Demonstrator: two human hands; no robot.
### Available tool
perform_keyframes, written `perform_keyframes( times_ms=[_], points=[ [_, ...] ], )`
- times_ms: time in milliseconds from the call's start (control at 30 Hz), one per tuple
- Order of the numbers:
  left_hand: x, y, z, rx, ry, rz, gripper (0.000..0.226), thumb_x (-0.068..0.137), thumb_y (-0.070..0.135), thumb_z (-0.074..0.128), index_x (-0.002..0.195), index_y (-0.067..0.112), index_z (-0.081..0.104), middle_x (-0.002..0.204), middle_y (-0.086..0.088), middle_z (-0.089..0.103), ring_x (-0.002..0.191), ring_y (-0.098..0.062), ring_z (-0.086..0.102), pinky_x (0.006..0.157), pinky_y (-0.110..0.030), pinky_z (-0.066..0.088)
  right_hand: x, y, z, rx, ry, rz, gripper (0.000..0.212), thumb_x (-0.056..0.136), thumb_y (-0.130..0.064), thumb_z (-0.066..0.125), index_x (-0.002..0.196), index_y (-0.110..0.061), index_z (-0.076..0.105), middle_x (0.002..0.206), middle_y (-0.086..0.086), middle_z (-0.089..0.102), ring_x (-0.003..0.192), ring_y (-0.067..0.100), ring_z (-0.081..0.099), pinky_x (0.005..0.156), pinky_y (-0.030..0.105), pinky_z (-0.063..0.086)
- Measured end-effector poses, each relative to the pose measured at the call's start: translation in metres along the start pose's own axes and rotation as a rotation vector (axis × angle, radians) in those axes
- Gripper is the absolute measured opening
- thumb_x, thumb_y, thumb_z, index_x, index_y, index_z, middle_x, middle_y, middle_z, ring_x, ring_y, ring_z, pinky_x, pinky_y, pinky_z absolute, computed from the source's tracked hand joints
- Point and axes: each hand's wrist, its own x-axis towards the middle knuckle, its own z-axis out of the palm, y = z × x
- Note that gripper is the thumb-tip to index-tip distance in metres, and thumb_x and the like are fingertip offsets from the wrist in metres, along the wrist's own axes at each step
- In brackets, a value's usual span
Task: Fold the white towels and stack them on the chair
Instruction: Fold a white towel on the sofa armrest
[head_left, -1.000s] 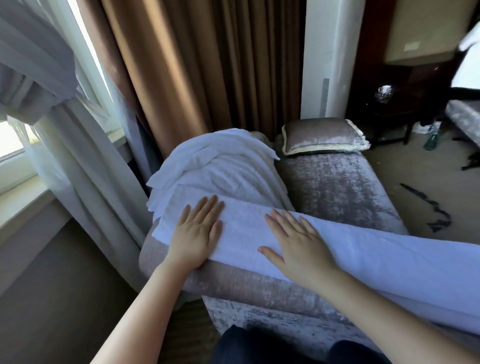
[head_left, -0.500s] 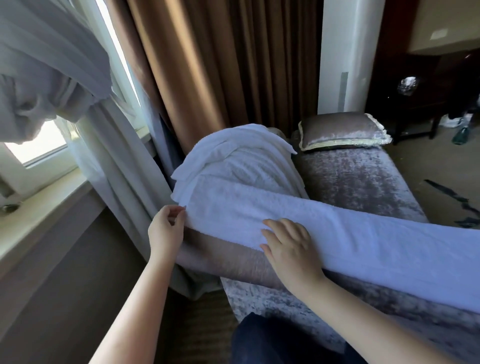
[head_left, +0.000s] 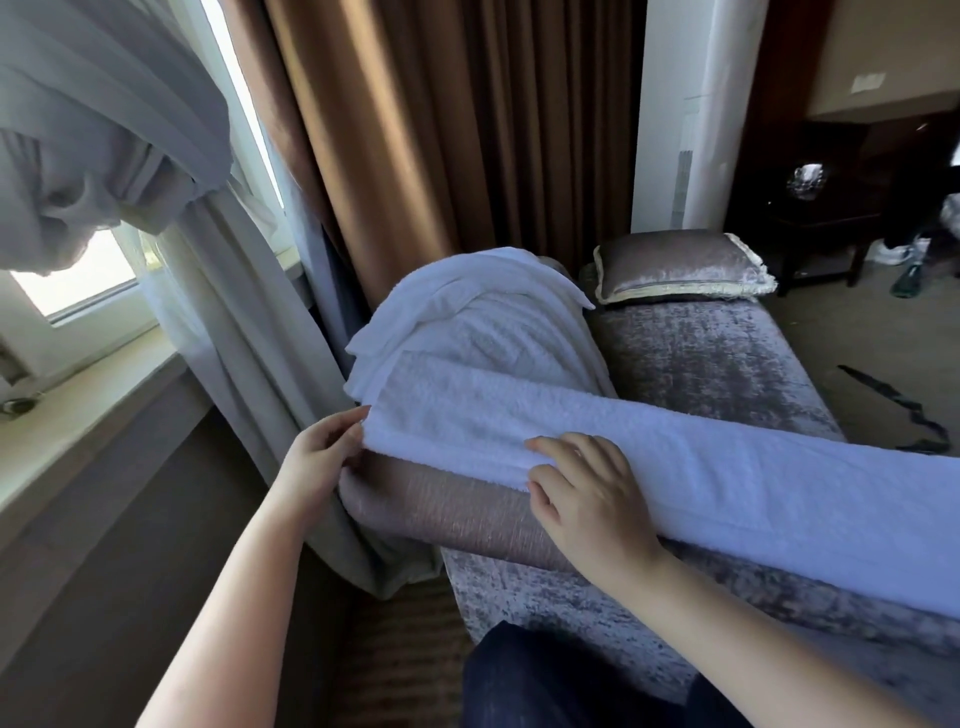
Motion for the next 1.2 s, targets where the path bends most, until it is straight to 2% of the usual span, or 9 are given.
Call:
perform_keyframes(
  times_ms=[267, 433, 600, 667, 733, 800, 900, 1100, 1200],
  points=[
    [-0.010, -0.016, -0.002, 0.143, -0.034, -0.028, 0.019, 0.099, 0.015, 0.052, 0.097, 0.018, 0.071, 0.093, 0.008, 0.072, 0.091, -0.007, 0.060, 0.079, -0.027, 0.042, -0.019, 0.001, 0.009, -0.005, -0.050, -0.015, 0.014, 0.086, -0.015, 0.060, 0.074, -0.013, 0.067, 0.108, 0.001, 0.068, 0.098, 0.022, 0.060, 0.087, 0.034, 0.044],
    [-0.010, 0.006, 0.009, 0.176, 0.186, 0.035, 0.024, 0.099, 0.016, 0.045, 0.096, 0.013, 0.069, 0.095, -0.001, 0.068, 0.091, -0.016, 0.060, 0.075, -0.025, 0.043, -0.016, 0.004, 0.001, 0.099, -0.109, 0.025, 0.018, 0.089, -0.026, 0.054, 0.092, -0.015, 0.070, 0.104, -0.003, 0.068, 0.095, 0.018, 0.062, 0.081, 0.032, 0.049],
    [0.002, 0.020, 0.027, 0.623, 0.145, 0.114, 0.025, 0.093, 0.035, 0.059, 0.086, 0.011, 0.063, 0.080, -0.001, 0.061, 0.075, -0.016, 0.055, 0.063, -0.029, 0.037, -0.010, 0.015, -0.004, -0.013, -0.210, 0.020, 0.031, 0.087, -0.037, 0.049, 0.095, -0.014, 0.068, 0.097, -0.001, 0.065, 0.086, 0.020, 0.061, 0.071, 0.031, 0.051],
    [0.006, 0.022, 0.033, 0.580, 0.172, 0.117, 0.023, 0.095, 0.029, 0.057, 0.084, 0.010, 0.058, 0.078, -0.001, 0.058, 0.072, -0.016, 0.050, 0.060, -0.029, 0.035, -0.013, 0.017, -0.003, -0.064, -0.197, 0.030, 0.024, 0.087, -0.033, 0.052, 0.091, -0.016, 0.069, 0.089, -0.002, 0.062, 0.079, 0.020, 0.058, 0.067, 0.031, 0.048],
    [0.009, 0.028, 0.034, 0.420, 0.216, 0.081, 0.025, 0.097, 0.025, 0.055, 0.078, 0.008, 0.053, 0.072, -0.001, 0.052, 0.068, -0.016, 0.046, 0.058, -0.028, 0.034, -0.012, 0.019, -0.002, -0.076, -0.157, 0.023, 0.008, 0.079, -0.020, 0.069, 0.087, -0.017, 0.070, 0.082, -0.003, 0.060, 0.074, 0.020, 0.055, 0.064, 0.030, 0.045],
    [0.009, 0.031, 0.031, 0.314, 0.228, 0.040, 0.027, 0.098, 0.023, 0.054, 0.076, 0.008, 0.050, 0.070, -0.002, 0.049, 0.066, -0.016, 0.044, 0.058, -0.028, 0.034, -0.011, 0.021, -0.001, -0.071, -0.115, -0.004, 0.015, 0.073, -0.010, 0.074, 0.086, -0.017, 0.072, 0.080, -0.003, 0.061, 0.072, 0.020, 0.056, 0.062, 0.030, 0.045],
    [0.006, 0.024, 0.026, 0.379, 0.190, 0.028, 0.023, 0.098, 0.024, 0.054, 0.086, 0.004, 0.058, 0.078, -0.004, 0.057, 0.074, -0.018, 0.051, 0.064, -0.031, 0.038, -0.014, 0.019, -0.006, -0.030, -0.051, -0.053, 0.019, 0.079, -0.003, 0.062, 0.088, -0.014, 0.074, 0.078, -0.001, 0.061, 0.068, 0.020, 0.056, 0.058, 0.032, 0.045],
    [-0.001, 0.010, 0.025, 0.607, 0.161, 0.005, 0.019, 0.097, 0.027, 0.054, 0.092, 0.009, 0.059, 0.081, -0.001, 0.058, 0.082, -0.022, 0.054, 0.068, -0.032, 0.035, -0.022, 0.019, 0.001, 0.007, -0.154, -0.109, 0.027, 0.064, 0.009, 0.079, 0.083, -0.009, 0.071, 0.072, 0.002, 0.056, 0.062, 0.019, 0.052, 0.051, 0.029, 0.044],
    [0.005, 0.018, 0.028, 0.572, 0.160, 0.011, 0.023, 0.096, 0.032, 0.055, 0.092, 0.010, 0.061, 0.085, -0.002, 0.059, 0.082, -0.020, 0.055, 0.069, -0.032, 0.037, -0.019, 0.020, -0.002, 0.024, -0.183, -0.146, 0.032, 0.060, 0.011, 0.079, 0.084, -0.008, 0.071, 0.073, 0.002, 0.057, 0.064, 0.019, 0.053, 0.052, 0.027, 0.044]
  ],
)
